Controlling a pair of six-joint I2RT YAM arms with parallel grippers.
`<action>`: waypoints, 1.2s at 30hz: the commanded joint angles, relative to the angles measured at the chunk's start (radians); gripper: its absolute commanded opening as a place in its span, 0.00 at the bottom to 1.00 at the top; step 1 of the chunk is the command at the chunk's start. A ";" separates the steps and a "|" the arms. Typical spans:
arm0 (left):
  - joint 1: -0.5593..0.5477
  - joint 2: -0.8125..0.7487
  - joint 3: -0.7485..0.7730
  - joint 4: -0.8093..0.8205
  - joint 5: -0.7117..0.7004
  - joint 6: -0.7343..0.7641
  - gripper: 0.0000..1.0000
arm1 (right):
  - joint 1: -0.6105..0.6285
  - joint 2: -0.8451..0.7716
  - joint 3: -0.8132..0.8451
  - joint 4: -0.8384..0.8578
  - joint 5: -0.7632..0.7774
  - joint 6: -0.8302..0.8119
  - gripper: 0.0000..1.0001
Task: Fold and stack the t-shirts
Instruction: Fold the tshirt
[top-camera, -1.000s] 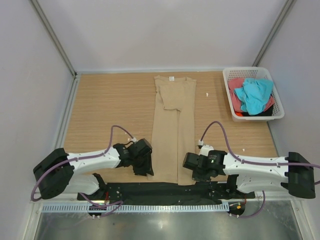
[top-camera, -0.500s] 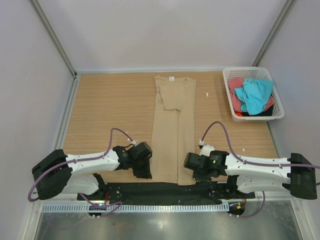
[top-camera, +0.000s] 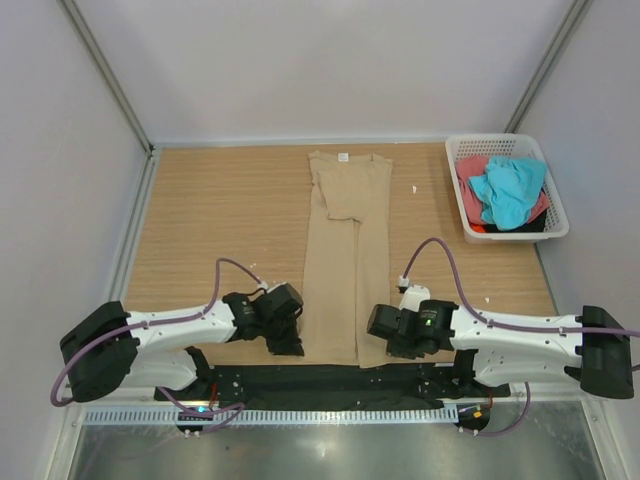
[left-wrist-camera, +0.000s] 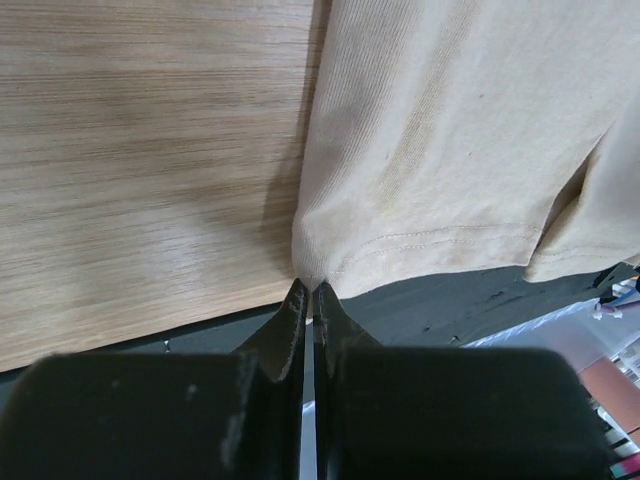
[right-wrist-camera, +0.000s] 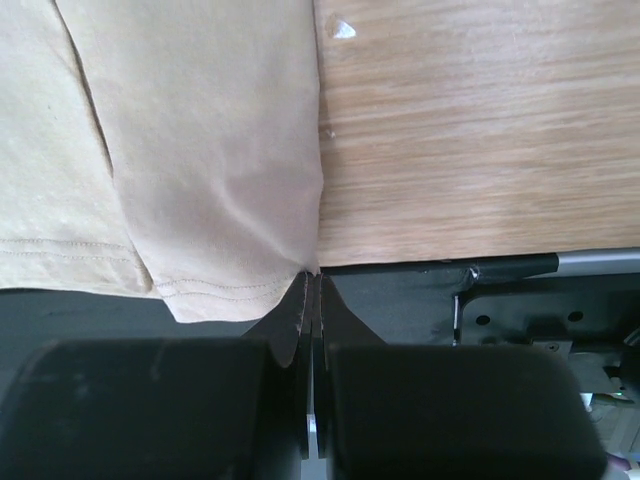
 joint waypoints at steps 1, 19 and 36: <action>0.018 0.016 0.042 0.032 -0.017 -0.014 0.00 | 0.001 0.034 0.065 -0.010 0.097 -0.043 0.01; 0.246 0.288 0.415 -0.115 0.024 0.194 0.00 | -0.318 0.171 0.226 0.161 0.066 -0.488 0.01; 0.507 0.596 0.812 -0.198 0.059 0.383 0.00 | -0.658 0.544 0.591 0.269 0.040 -0.905 0.01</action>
